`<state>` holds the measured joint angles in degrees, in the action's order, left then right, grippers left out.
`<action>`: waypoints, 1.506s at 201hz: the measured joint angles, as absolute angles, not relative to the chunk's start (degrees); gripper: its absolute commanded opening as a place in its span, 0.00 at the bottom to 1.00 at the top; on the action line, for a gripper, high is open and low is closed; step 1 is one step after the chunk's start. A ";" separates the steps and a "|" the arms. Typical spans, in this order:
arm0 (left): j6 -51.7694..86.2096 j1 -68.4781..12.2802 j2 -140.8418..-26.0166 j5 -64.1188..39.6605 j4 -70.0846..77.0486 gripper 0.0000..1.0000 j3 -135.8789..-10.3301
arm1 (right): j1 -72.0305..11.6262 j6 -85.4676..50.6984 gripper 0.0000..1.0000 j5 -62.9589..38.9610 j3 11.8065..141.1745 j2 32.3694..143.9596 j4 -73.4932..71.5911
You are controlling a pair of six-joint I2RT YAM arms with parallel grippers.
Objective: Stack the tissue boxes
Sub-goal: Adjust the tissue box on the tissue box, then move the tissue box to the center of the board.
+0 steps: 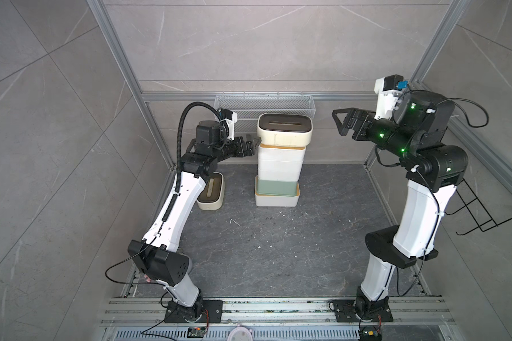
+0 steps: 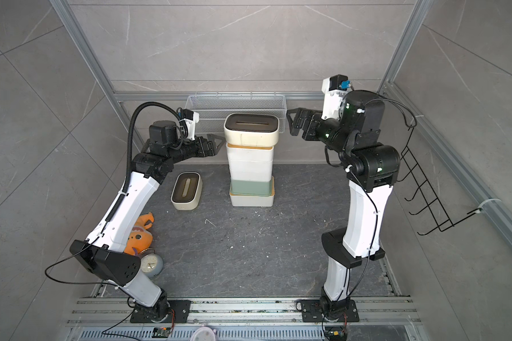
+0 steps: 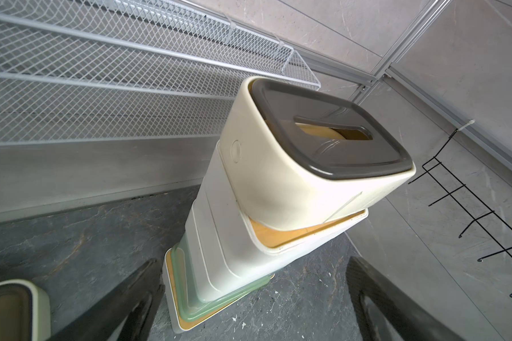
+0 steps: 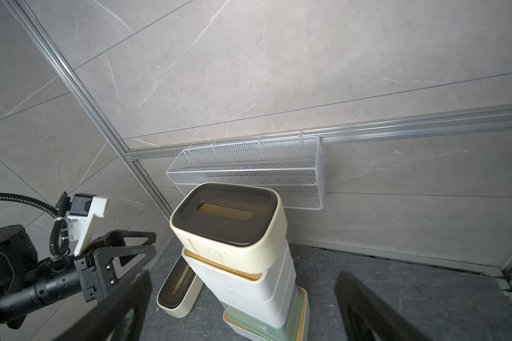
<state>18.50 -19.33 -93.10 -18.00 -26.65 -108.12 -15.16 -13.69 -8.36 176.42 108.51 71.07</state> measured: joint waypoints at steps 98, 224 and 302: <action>20.84 -18.22 -77.38 -3.25 -25.43 1.00 -85.49 | -14.96 -11.35 1.00 -8.97 120.31 78.08 54.08; 15.75 -6.96 -99.85 -1.45 -31.75 0.86 -86.30 | -14.96 -18.70 1.00 -16.36 70.28 45.12 36.99; 12.80 -6.66 -115.44 0.25 -36.62 0.82 -100.53 | -14.96 -19.97 1.00 -18.50 61.21 37.34 39.27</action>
